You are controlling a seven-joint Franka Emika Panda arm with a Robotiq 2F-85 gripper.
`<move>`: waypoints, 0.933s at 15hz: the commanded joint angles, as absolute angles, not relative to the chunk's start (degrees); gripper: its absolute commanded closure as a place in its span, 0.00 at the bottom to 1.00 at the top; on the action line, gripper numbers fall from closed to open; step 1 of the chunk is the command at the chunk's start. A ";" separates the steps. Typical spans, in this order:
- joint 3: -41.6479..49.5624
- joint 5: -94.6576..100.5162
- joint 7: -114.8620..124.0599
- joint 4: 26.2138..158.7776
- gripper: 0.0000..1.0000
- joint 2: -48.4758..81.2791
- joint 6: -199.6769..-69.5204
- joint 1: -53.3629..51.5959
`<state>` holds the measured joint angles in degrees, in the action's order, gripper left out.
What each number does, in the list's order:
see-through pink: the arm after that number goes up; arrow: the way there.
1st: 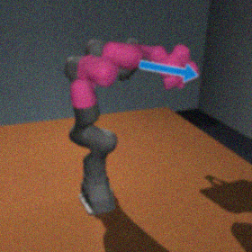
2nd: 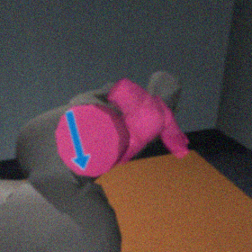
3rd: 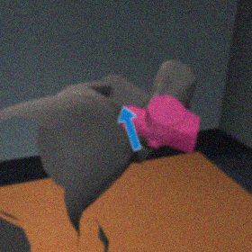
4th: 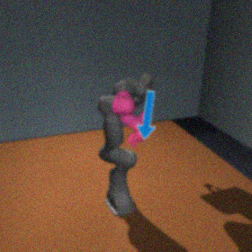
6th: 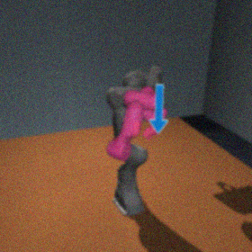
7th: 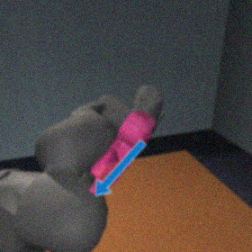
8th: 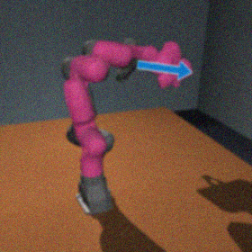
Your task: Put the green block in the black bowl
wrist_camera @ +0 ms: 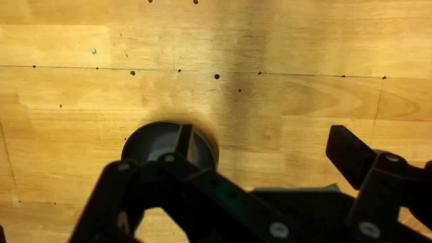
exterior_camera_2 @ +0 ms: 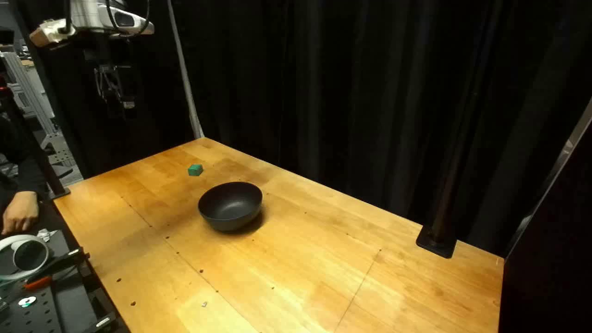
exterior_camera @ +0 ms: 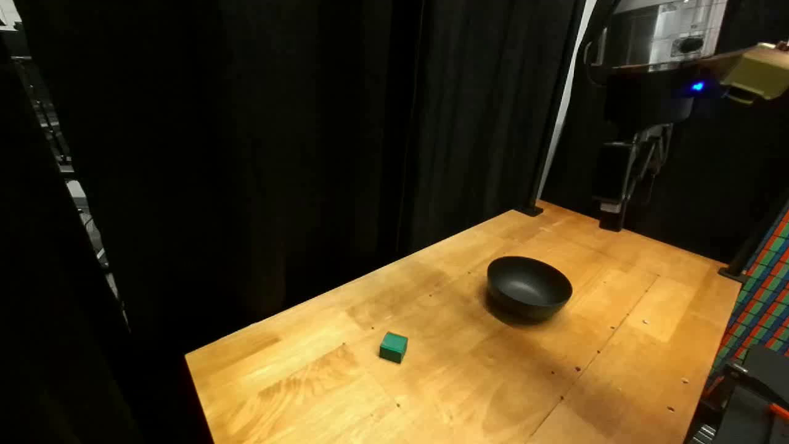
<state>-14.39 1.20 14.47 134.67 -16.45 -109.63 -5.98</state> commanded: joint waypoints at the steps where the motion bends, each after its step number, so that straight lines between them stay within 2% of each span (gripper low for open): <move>1: -13.50 1.46 14.70 134.35 0.00 -16.38 -109.54 -6.94; 5: -13.51 1.46 14.70 133.95 0.00 -16.42 -109.54 -6.94; 14: -15.14 4.68 17.28 120.80 0.00 14.86 -132.52 -12.13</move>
<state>-15.77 2.65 16.56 128.72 3.67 -129.40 -9.58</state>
